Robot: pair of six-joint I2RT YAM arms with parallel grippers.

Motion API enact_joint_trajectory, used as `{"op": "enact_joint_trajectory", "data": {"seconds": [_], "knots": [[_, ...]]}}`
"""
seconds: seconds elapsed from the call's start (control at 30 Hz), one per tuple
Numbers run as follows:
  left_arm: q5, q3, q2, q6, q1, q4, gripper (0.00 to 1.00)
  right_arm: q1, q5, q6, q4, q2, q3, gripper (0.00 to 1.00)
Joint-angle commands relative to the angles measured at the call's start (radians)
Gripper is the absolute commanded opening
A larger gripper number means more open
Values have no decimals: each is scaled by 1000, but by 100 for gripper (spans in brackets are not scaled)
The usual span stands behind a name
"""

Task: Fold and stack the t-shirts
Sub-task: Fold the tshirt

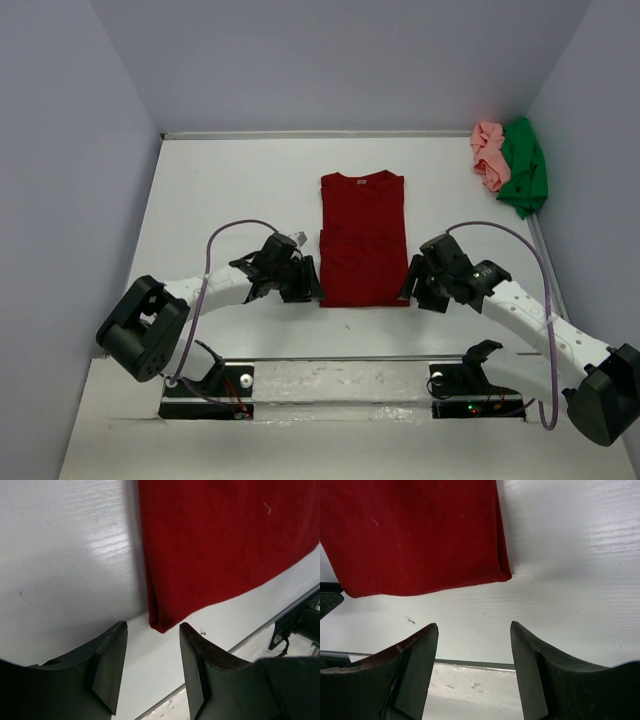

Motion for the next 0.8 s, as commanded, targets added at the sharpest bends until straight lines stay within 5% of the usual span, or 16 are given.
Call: {"op": "enact_joint_trajectory", "data": {"seconds": [0.0,0.6,0.77], "knots": [[-15,34,56,37,7,-37,56,6,52,11,-6,48,56,66],[67,31,153,3,10,71,54,-24,91,29,-23,154,88,67],[58,22,129,-2,10,66,43,-24,105,34,-8,218,96,67]]}}
